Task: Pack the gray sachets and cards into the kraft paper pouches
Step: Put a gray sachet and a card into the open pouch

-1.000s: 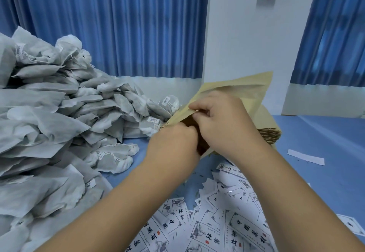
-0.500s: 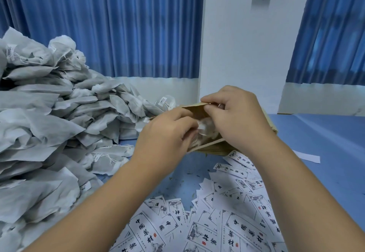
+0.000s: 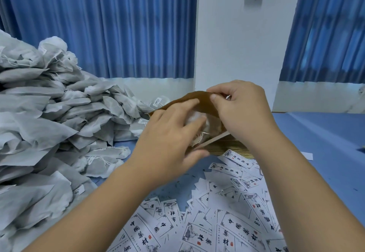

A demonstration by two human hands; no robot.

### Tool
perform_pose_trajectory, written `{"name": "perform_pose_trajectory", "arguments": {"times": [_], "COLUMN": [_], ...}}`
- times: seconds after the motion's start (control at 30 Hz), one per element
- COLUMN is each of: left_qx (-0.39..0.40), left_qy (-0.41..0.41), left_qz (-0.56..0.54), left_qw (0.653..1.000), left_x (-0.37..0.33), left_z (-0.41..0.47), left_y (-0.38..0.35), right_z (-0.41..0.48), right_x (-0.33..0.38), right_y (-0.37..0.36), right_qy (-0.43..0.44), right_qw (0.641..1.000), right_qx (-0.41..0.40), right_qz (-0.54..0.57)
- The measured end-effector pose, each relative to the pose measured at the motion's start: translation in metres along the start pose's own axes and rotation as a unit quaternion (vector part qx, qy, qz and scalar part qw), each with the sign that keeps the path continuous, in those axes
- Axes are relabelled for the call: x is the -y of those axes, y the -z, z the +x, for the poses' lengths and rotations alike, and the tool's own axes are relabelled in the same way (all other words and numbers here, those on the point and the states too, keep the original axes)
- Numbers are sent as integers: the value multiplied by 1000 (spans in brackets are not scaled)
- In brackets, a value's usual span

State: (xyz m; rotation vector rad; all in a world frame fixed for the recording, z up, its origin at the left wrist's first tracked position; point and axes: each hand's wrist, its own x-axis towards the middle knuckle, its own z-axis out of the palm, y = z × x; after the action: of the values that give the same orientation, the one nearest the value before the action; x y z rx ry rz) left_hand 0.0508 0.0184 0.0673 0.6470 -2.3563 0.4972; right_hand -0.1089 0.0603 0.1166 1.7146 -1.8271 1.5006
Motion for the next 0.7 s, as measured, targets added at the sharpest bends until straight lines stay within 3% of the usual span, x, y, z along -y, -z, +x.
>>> {"name": "perform_pose_trajectory", "arguments": {"times": [0.07,0.13,0.3,0.53,0.63,0.7], "left_qx": [-35,-7,76,146,123,68], "left_qy": [29,50,-1,65,73,64], "left_qz": [-11,-25,-30,-129,-99,-46], "left_qw": [999,998,997,979,985,995], "left_x": [-3,-6,-10,9,11,10], "left_z": [3,5,0,0,-1,1], "left_y": [-2,-3,-10,-2,-4,-6], "right_z": [0,-1,-7,-10,-12,-12], "right_x": [2,5,15,22,24,21], "right_y": [1,1,-4,-6,-12,-14], "right_qy": [3,16,61,58,65,70], "right_qw": [1000,1000,996,993,995,997], "right_qx": [-10,-11,38,72,58,37], "right_qz": [-2,6,44,74,46,-12]}}
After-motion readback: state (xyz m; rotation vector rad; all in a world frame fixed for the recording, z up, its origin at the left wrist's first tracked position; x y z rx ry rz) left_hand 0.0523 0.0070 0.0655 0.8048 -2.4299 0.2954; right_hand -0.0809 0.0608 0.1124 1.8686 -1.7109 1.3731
